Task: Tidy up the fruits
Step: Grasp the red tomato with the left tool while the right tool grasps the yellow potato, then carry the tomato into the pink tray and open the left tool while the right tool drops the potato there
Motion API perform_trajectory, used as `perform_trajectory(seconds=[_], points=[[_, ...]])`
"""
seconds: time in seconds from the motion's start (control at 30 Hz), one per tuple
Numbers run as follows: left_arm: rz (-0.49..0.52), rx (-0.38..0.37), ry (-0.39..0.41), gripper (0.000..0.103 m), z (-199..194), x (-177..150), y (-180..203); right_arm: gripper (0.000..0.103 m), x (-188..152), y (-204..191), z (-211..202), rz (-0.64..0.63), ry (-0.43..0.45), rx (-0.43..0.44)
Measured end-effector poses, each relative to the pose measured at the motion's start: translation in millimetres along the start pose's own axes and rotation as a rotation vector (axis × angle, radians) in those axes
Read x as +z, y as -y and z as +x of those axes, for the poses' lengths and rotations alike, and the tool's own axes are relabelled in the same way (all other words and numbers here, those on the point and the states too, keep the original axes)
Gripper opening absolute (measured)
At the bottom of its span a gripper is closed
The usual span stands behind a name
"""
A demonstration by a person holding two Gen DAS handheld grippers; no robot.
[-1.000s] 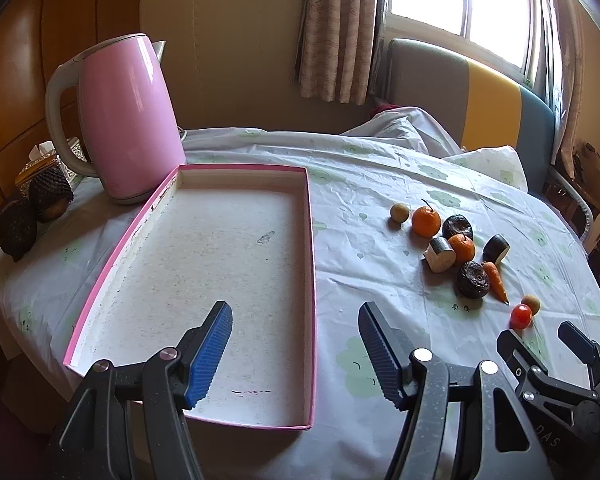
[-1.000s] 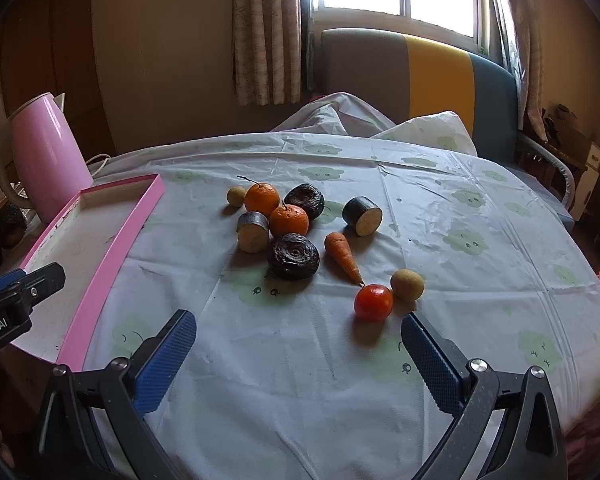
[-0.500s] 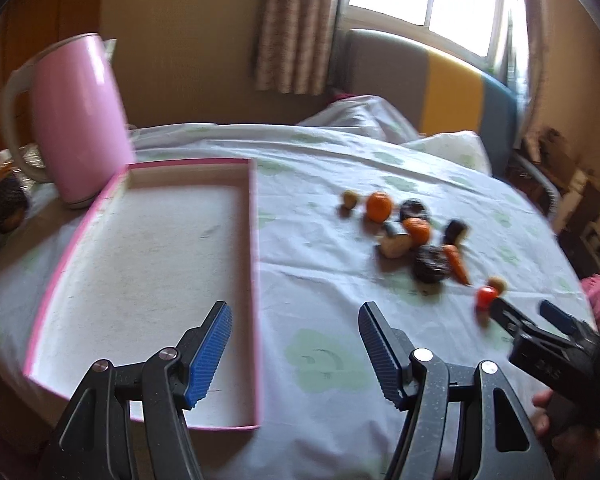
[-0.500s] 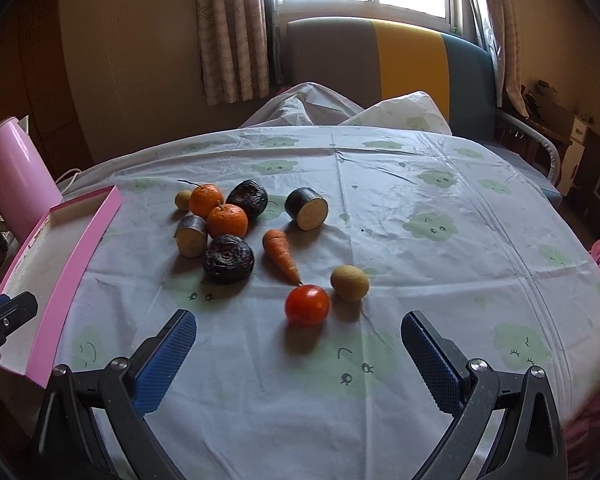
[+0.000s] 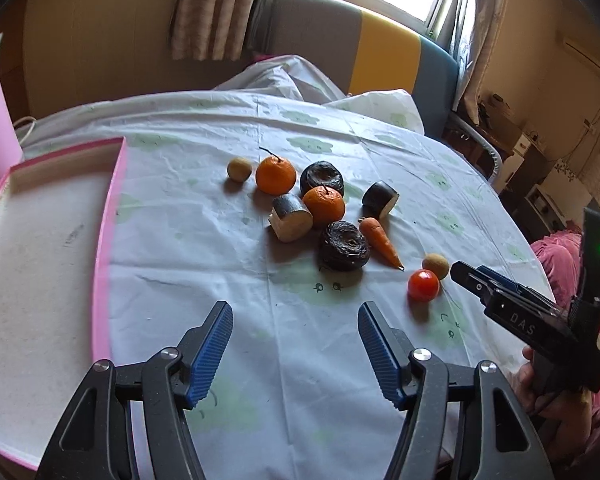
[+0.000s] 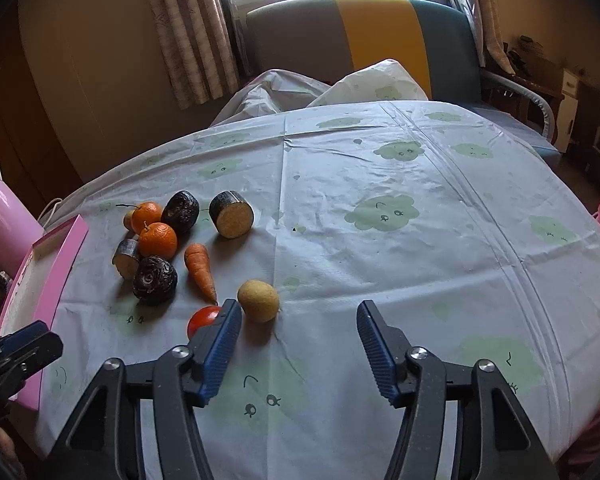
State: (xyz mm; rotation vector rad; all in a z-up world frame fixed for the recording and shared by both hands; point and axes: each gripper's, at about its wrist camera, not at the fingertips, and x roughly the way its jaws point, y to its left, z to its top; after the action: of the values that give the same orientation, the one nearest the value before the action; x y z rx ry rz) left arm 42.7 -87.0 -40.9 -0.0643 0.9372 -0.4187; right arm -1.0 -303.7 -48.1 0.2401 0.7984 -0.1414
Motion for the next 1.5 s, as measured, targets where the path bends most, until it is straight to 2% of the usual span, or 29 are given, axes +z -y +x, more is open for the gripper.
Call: perform_trajectory(seconds=[0.07, 0.3, 0.33, 0.37, 0.43, 0.53, 0.67, 0.8, 0.9, 0.97, 1.1, 1.27, 1.5], points=[[-0.009, -0.022, -0.027, 0.065, 7, 1, 1, 0.047, 2, -2, 5, -0.023, -0.006, 0.012], [0.057, -0.096, -0.055, 0.057, 20, -6, 24, 0.044, 11, -9, 26, -0.044, -0.050, 0.131], [0.066, -0.103, -0.060, 0.056, 22, -6, 27, 0.039, 12, -10, 30, -0.047, -0.056, 0.137], [0.073, -0.103, -0.063, 0.056, 23, -6, 29, 0.026, 13, -9, 34, -0.045, -0.074, 0.142], [0.085, -0.110, -0.069, 0.055, 26, -5, 34, 0.026, 14, -7, 38, -0.044, -0.078, 0.163], [0.102, -0.109, -0.072, 0.055, 31, -1, 43, 0.025, 15, 0, 34, -0.062, -0.029, 0.083], [0.131, -0.152, -0.083, 0.055, 42, 3, 64, 0.026, 19, 19, 39, -0.031, 0.007, 0.005], [0.164, -0.178, -0.088, 0.053, 54, 6, 83, 0.026, 18, 30, 41, -0.002, 0.013, 0.002], [0.183, -0.158, -0.087, 0.049, 64, 7, 94, 0.026, 17, 38, 41, 0.039, 0.022, 0.028], [0.177, -0.146, -0.100, 0.040, 74, 9, 96, 0.025, 16, 40, 41, 0.050, 0.026, 0.035], [0.192, -0.138, -0.066, 0.028, 80, 12, 100, 0.026, 14, 39, 43, 0.053, 0.026, 0.036], [0.196, -0.134, -0.030, 0.027, 69, 2, 91, 0.026, 14, 37, 45, 0.044, 0.025, 0.027], [0.122, -0.005, 0.064, 0.027, 33, -17, 40, 0.026, 14, 31, 46, 0.016, 0.026, -0.006]])
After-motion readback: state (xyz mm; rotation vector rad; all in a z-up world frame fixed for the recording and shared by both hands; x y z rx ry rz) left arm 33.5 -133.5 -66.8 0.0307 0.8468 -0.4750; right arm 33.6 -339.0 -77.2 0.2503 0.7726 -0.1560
